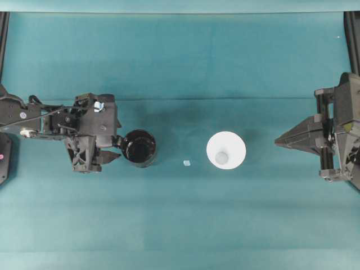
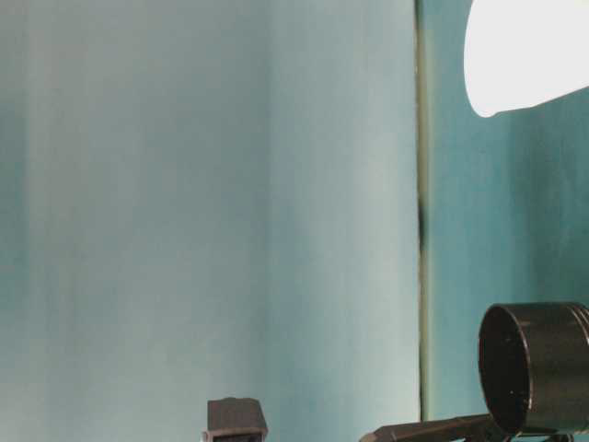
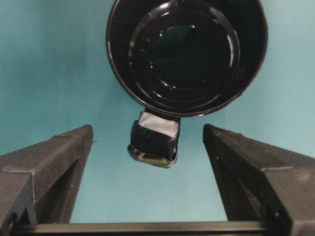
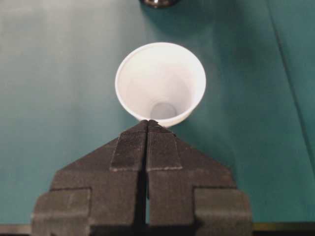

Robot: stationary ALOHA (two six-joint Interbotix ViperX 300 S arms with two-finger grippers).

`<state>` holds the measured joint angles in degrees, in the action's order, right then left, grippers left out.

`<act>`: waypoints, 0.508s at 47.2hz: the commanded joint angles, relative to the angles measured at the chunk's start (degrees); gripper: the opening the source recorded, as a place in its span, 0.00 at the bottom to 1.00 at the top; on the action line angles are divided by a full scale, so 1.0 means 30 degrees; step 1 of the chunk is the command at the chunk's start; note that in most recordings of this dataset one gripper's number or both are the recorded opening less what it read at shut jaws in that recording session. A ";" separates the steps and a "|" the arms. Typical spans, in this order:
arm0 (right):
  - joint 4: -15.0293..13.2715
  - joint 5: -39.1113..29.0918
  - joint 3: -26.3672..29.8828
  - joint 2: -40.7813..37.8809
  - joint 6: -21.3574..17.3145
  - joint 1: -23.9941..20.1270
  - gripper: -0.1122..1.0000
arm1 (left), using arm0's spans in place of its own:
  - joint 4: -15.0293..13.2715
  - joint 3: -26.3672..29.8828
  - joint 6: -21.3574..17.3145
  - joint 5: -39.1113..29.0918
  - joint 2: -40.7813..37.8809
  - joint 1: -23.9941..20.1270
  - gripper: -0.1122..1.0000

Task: Put a paper cup into the cup holder on your left arm.
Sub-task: 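Grasp the black mug by its handle with the left gripper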

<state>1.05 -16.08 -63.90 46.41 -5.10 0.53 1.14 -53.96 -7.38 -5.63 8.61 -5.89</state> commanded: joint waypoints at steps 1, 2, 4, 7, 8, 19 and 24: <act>0.0000 0.0088 0.0498 -0.0088 -0.0205 0.0000 0.08 | 0.0029 0.0264 -0.0322 0.0146 -0.0029 0.0029 0.94; 0.0029 0.0059 0.0498 -0.0088 -0.0205 0.0000 0.08 | 0.0029 0.0293 -0.0381 0.0176 -0.0059 0.0029 0.93; 0.0029 0.0029 0.0498 -0.0088 -0.0205 0.0000 0.08 | 0.0029 0.0352 -0.0527 0.0146 -0.0088 0.0029 0.93; 0.0029 0.0029 0.0498 -0.0088 -0.0205 0.0000 0.08 | 0.0029 0.0469 -0.0674 0.0146 -0.0146 0.0029 0.93; 0.0000 0.0029 0.0498 -0.0088 -0.0205 0.0000 0.08 | 0.0029 0.0469 -0.0703 0.0146 -0.0176 0.0029 0.93; 0.0029 0.0029 0.0498 -0.0088 -0.0205 0.0000 0.08 | 0.0029 0.0850 -0.0527 0.0117 -0.0176 0.0029 0.82; 0.0000 0.0029 0.0498 -0.0088 -0.0205 0.0000 0.08 | 0.0029 0.0879 -0.0586 0.0029 -0.0088 0.0029 0.66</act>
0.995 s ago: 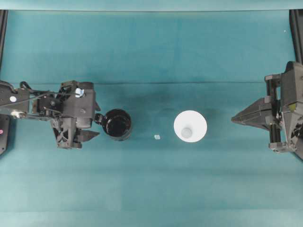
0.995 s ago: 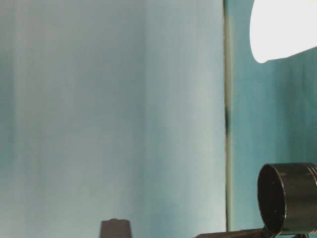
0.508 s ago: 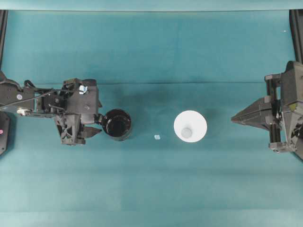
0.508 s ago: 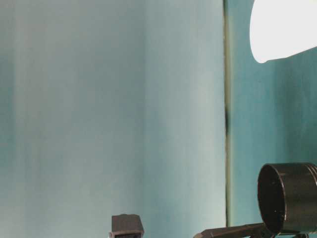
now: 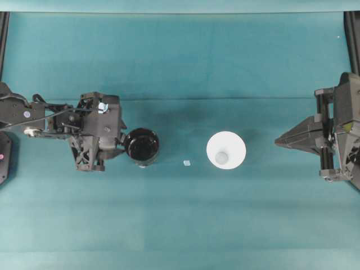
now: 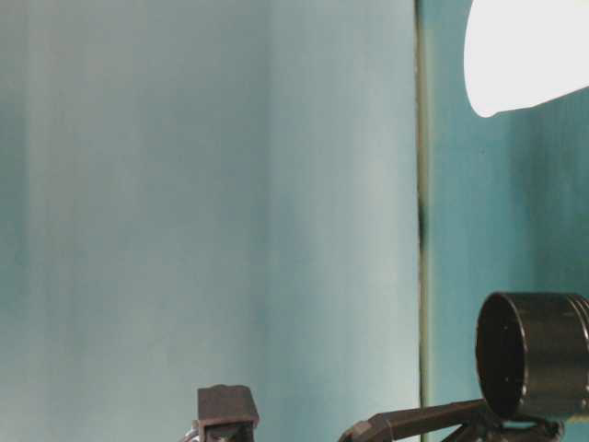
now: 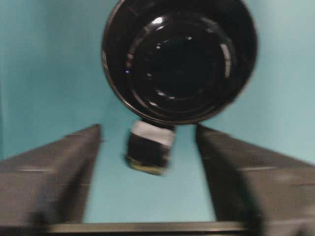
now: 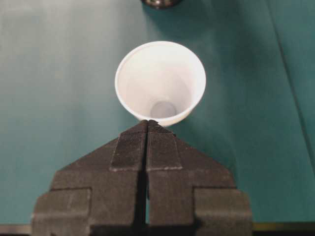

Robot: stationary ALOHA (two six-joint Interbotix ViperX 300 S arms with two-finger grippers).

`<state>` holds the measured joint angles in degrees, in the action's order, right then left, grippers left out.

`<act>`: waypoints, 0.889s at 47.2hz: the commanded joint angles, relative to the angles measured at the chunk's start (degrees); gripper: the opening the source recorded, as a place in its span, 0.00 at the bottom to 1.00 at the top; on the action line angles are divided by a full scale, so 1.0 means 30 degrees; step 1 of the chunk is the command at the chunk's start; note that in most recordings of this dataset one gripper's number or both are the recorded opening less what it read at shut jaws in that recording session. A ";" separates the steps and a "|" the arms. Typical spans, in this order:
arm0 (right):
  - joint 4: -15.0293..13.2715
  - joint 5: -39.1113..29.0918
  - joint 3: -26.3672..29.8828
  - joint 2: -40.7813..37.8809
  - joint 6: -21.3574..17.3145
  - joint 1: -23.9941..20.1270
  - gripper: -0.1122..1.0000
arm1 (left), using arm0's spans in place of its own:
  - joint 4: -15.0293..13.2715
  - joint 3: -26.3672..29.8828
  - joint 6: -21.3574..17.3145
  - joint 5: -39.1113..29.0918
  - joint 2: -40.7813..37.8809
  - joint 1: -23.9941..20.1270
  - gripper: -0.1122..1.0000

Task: Put a paper cup into the cup holder on your left arm.
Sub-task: 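Grasp the black mug by its handle with the left gripper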

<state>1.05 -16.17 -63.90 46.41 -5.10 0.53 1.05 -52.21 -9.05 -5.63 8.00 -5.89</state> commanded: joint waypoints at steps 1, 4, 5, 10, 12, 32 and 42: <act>0.0000 0.0059 0.0498 -0.0088 -0.0205 0.0000 0.08 | 0.0059 0.0293 -0.0029 -0.0029 0.0146 0.0029 0.61; 0.0029 0.0059 0.0498 -0.0088 -0.0205 0.0000 0.08 | 0.0059 0.0322 -0.0029 -0.0293 0.0205 0.0029 0.46; 0.0000 0.0059 0.0498 -0.0088 -0.0205 0.0000 0.08 | 0.0059 0.0322 -0.0029 -0.0381 0.0205 0.0029 0.40; 0.0029 0.0059 0.0498 -0.0088 -0.0205 0.0000 0.08 | 0.0059 0.0264 -0.0029 -0.0703 0.0205 0.0088 0.37; 0.0029 0.0059 0.0498 -0.0088 -0.0205 0.0000 0.08 | 0.0059 0.0264 -0.0088 -0.0732 0.0234 0.0146 0.37; 0.0029 -0.0117 0.0498 -0.0088 -0.0205 0.0000 0.08 | 0.0059 0.0820 0.0059 0.0205 0.1523 0.0410 0.37; 0.0029 -0.0322 0.0498 -0.0088 -0.0205 0.0000 0.08 | 0.0059 0.1406 0.0146 0.0234 0.1787 0.0615 0.37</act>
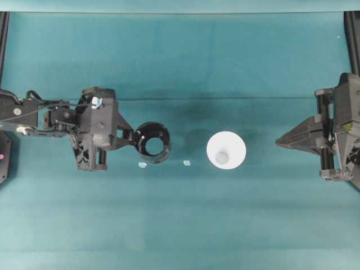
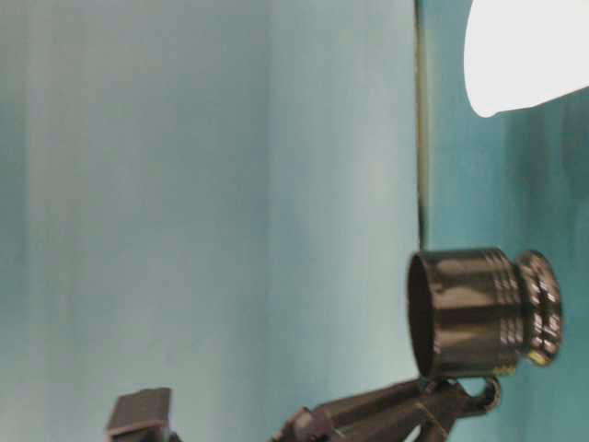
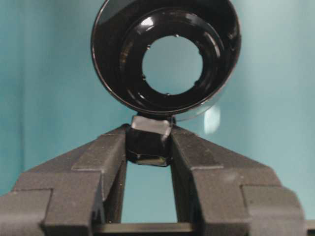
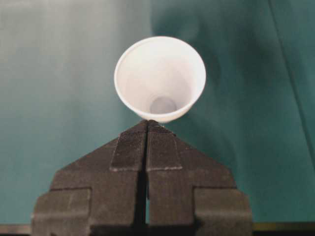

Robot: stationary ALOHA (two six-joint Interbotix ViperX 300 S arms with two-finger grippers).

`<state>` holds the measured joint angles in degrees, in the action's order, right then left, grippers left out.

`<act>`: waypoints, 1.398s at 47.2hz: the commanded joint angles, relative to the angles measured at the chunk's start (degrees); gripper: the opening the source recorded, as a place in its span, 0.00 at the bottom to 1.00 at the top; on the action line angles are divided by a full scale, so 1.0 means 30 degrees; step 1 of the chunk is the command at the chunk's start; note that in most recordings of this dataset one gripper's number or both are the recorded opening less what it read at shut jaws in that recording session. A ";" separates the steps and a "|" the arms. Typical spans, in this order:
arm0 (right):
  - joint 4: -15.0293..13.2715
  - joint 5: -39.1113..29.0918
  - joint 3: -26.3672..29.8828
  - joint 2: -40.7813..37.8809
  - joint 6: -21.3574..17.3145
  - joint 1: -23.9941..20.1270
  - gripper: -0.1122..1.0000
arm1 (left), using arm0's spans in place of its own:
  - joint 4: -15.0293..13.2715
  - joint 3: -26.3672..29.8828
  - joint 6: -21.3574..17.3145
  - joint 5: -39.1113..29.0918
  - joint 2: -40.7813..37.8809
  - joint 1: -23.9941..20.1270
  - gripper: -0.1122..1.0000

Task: Put a paper cup into the cup holder on your left arm.
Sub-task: 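Grasp the black mug by its handle with the left gripper, then slide the held black mug right, next to the white paper cup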

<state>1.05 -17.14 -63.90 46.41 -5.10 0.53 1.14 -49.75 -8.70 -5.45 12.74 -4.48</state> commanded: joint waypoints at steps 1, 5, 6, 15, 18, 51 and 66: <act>0.0029 0.0000 0.0498 -0.0088 -0.0205 0.0000 0.08 | 0.0029 0.0674 0.0029 0.0176 0.0176 0.0176 0.37; 0.0000 0.0000 0.0469 -0.0088 -0.0176 0.0000 0.08 | 0.0029 0.0996 0.0059 0.0176 -0.0205 0.0381 0.37; 0.0000 0.0000 0.0498 -0.0088 -0.0205 0.0000 0.08 | 0.0029 0.1084 0.0059 0.0176 -0.0293 0.0439 0.37; 0.0029 0.0000 0.0498 -0.0088 -0.0176 0.0000 0.08 | 0.0029 0.1934 0.0088 0.0264 -0.1113 0.0850 0.37; 0.0029 0.0000 0.0498 -0.0088 -0.0176 0.0000 0.08 | 0.0029 0.2197 0.0088 0.0264 -0.1553 0.0908 0.37; 0.0029 -0.0029 0.0498 -0.0059 -0.0176 0.0000 0.08 | 0.0029 0.3486 0.0527 0.1494 -0.4336 0.0117 0.37; 0.0000 -0.0645 0.0498 0.0088 -0.0146 0.0000 0.08 | 0.0029 0.3516 0.0557 0.1377 -0.4629 0.0322 0.37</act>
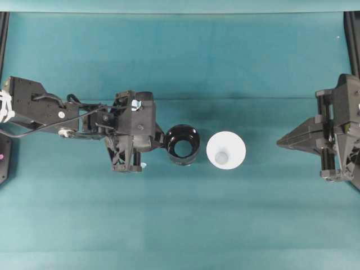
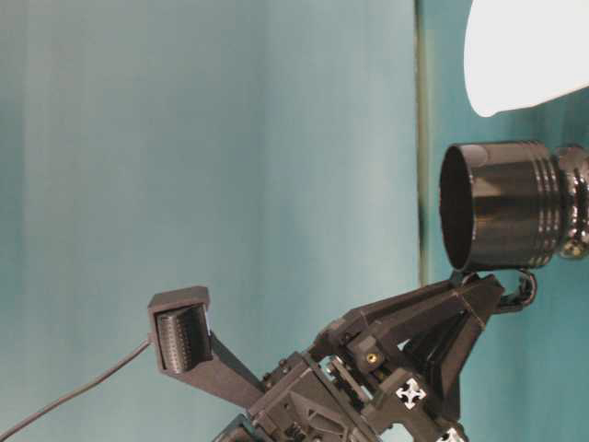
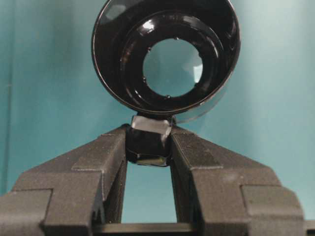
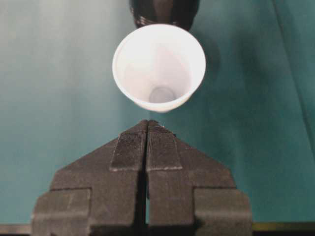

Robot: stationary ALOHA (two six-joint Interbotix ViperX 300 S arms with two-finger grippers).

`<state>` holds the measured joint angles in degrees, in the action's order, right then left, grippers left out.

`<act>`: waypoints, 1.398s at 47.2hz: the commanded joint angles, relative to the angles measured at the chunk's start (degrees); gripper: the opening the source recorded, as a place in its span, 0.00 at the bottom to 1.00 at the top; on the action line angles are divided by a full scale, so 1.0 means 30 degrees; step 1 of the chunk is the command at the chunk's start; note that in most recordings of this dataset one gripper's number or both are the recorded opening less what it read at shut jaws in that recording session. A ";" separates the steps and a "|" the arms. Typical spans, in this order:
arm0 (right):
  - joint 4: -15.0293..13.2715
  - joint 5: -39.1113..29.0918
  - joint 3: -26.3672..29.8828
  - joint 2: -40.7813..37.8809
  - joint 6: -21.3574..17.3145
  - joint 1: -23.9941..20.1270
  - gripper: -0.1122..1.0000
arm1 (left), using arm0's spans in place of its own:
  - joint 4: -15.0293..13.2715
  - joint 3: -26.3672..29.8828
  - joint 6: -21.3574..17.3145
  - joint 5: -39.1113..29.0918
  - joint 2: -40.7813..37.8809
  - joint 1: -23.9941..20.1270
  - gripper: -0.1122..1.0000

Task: Put a paper cup into the cup holder on your left arm.
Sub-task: 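Slide the held black mug right, next to the white paper cup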

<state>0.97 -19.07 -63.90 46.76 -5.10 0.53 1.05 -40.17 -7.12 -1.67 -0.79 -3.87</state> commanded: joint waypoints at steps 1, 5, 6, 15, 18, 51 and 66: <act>0.0029 0.0000 0.0498 -0.0029 -0.0146 0.0000 0.08 | 0.0059 0.0352 0.0029 0.0117 -0.0146 0.0117 0.37; 0.0029 0.0000 0.0498 -0.0029 -0.0146 0.0000 0.08 | 0.0059 0.0439 0.0029 0.0176 -0.0352 0.0176 0.37; 0.0029 0.0000 0.0498 -0.0029 -0.0146 0.0000 0.08 | 0.0059 0.0469 0.0059 0.0176 -0.0352 0.0205 0.37; 0.0029 0.0000 0.0498 0.0000 -0.0146 0.0000 0.08 | 0.0059 0.0381 0.0059 0.0234 -0.0439 0.0234 0.37; 0.0029 0.0029 0.0498 -0.0029 -0.0146 0.0000 0.08 | 0.0059 0.0352 0.0059 0.0264 -0.0439 0.0234 0.37; 0.0029 0.0088 0.0498 0.0000 -0.0146 0.0000 0.08 | 0.0059 0.0234 0.0059 0.0586 -0.0850 0.0234 0.37; 0.0029 0.0117 0.0498 -0.0029 -0.0146 0.0000 0.08 | 0.0059 0.0176 0.0059 0.0586 -0.0879 0.0234 0.37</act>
<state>0.97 -19.16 -63.90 46.93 -5.10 0.53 1.14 -39.99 -6.94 -0.44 -3.60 -3.25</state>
